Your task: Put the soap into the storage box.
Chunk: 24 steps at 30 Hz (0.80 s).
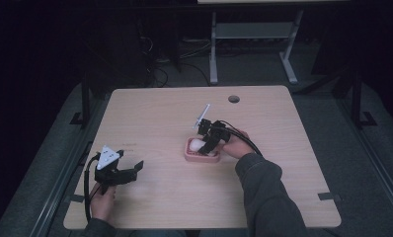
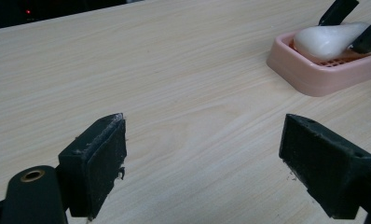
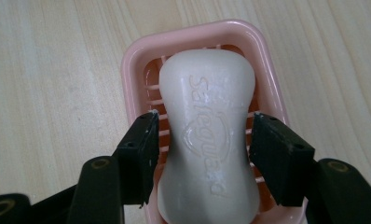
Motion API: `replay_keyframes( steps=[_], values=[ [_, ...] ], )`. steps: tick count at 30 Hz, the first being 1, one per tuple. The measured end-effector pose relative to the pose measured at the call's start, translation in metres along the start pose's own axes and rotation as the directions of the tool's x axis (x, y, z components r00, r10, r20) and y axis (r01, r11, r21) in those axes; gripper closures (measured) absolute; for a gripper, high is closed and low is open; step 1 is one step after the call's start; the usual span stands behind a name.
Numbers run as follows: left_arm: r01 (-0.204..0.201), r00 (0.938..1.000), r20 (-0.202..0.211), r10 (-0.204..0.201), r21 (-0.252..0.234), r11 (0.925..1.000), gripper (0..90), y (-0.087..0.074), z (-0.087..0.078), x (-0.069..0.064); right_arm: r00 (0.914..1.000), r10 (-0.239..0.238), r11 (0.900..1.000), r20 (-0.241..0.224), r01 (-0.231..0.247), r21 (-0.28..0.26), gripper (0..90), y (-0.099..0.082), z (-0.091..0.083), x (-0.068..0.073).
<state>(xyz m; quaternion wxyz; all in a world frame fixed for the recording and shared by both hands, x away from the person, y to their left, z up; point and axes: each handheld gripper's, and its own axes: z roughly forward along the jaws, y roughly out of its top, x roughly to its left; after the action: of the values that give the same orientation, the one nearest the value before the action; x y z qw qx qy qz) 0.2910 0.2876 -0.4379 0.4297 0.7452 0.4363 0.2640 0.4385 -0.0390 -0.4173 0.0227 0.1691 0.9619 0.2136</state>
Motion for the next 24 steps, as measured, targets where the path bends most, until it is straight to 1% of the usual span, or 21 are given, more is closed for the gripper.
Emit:
replay_keyframes(
  steps=[5, 8, 14, 17, 24],
  values=[
    [-0.003, 1.0000, 0.000, 0.003, 0.002, 1.0000, 14.4, 0.000, 0.000, 0.000, 1.0000, 0.005, 0.9998, 0.004, -0.005, -0.018, 40.4, -0.003, -0.007, 0.002],
    [-0.006, 1.0000, 0.003, 0.006, 0.002, 1.0000, 14.4, 0.000, 0.000, -0.001, 0.9999, 0.010, 0.9998, 0.006, -0.010, -0.020, 39.5, -0.005, -0.010, 0.002],
    [-0.006, 1.0000, 0.002, 0.006, 0.001, 1.0000, 14.4, 0.000, 0.000, -0.001, 0.9997, 0.017, 0.9982, 0.016, -0.016, -0.058, 39.5, -0.009, -0.020, 0.004],
    [-0.006, 1.0000, 0.002, 0.006, 0.001, 1.0000, 14.4, 0.000, 0.000, -0.001, 0.9997, 0.020, 0.9977, 0.015, -0.019, -0.065, 38.8, -0.012, -0.023, 0.004],
    [-0.007, 1.0000, 0.002, 0.007, 0.003, 1.0000, 14.4, 0.000, 0.000, -0.001, 0.9989, 0.043, 0.9963, 0.020, -0.042, -0.076, 38.1, -0.020, -0.027, 0.004]
  ],
)
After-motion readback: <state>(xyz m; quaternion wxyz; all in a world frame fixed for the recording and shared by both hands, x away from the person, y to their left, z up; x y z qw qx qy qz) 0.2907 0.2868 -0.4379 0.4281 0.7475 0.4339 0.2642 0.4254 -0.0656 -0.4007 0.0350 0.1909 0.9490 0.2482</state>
